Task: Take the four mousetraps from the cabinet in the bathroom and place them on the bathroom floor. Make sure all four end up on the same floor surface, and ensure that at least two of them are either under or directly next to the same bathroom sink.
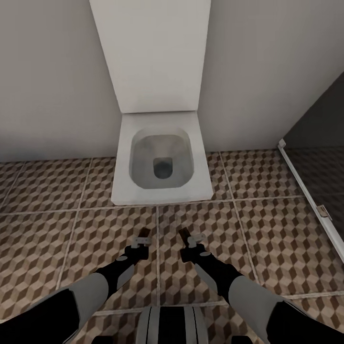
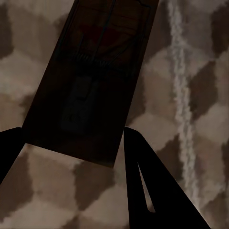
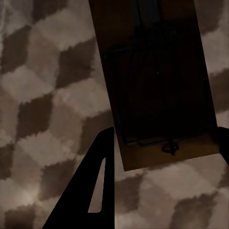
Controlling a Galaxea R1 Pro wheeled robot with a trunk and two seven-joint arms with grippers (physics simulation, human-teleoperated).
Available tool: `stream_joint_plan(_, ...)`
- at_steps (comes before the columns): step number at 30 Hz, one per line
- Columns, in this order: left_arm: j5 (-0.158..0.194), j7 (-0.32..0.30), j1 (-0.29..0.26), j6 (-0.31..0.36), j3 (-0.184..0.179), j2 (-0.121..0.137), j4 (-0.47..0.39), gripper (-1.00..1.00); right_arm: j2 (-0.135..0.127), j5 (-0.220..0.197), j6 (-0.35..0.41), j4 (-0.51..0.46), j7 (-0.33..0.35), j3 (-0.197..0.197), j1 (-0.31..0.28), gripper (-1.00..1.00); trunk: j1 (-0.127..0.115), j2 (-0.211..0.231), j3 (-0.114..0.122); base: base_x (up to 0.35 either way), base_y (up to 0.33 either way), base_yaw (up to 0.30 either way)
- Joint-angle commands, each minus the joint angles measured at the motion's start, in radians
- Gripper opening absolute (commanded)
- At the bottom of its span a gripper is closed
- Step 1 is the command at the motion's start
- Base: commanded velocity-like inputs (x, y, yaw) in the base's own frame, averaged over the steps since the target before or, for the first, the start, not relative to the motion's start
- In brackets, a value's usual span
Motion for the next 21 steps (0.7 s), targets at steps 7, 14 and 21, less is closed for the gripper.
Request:
stream_joint_plan(7, 0.001, 0.007, 0.000, -0.002, -0.008, 0.000, -0.001, -1.00, -0.001, -0.008, 0.004, -0.002, -0.009, 0.009, -0.001, -1.00, 0.000, 0.000, -0.001, 0.100, 0.000, 0.000)
stream_joint_plan(14, 0.001, 0.007, -0.001, -0.002, -0.009, 0.000, 0.000, -1.00, 0.000, -0.008, 0.004, -0.002, -0.009, 0.009, -0.001, -1.00, 0.000, 0.000, -0.001, 0.131, 0.000, 0.000)
stream_joint_plan(21, 0.001, 0.007, 0.000, -0.001, -0.009, 0.000, 0.000, -1.00, 0.001, -0.007, 0.004, -0.002, -0.009, 0.009, -0.001, -1.00, 0.000, 0.000, -0.001, 0.026, 0.000, 0.000)
